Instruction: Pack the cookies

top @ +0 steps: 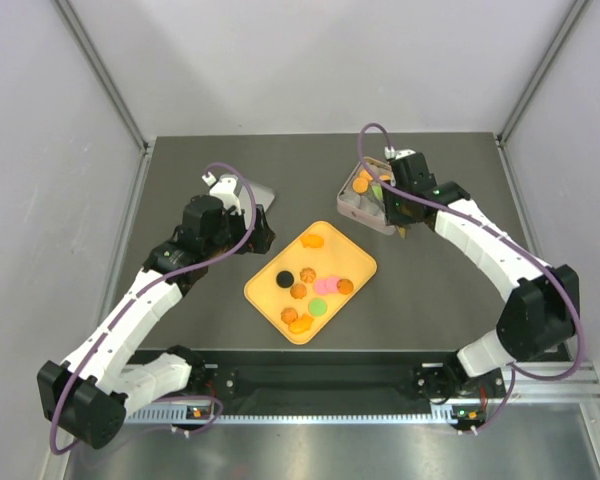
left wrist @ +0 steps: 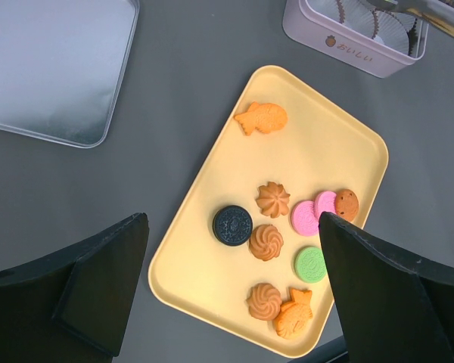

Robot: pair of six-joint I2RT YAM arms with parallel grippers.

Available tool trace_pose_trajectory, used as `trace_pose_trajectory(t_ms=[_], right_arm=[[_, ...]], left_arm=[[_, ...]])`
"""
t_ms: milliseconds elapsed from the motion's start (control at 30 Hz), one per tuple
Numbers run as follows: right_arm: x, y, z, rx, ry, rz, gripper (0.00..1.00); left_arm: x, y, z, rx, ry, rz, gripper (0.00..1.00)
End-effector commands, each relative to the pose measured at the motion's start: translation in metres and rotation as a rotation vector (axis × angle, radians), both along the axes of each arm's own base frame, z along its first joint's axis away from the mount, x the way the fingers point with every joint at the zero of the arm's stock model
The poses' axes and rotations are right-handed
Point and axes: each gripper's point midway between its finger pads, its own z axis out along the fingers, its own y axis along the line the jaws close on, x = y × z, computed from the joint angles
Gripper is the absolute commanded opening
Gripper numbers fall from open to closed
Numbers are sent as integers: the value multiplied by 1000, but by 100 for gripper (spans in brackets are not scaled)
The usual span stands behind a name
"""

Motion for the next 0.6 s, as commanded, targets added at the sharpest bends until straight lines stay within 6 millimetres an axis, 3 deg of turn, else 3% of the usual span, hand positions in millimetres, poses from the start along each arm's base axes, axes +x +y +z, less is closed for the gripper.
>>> trace_pose_trajectory(t_ms=[0, 233, 567], right_arm=[[34, -4, 22, 16, -105, -49, 35], [50, -4, 13, 30, -106, -80, 35], [55, -2, 10, 38, -102, -86, 35]], left_arm=[[2, -2, 3, -10, -10, -9, 99], [2, -2, 2, -11, -9, -11, 99], [2, -2, 3, -9, -13, -9, 99]])
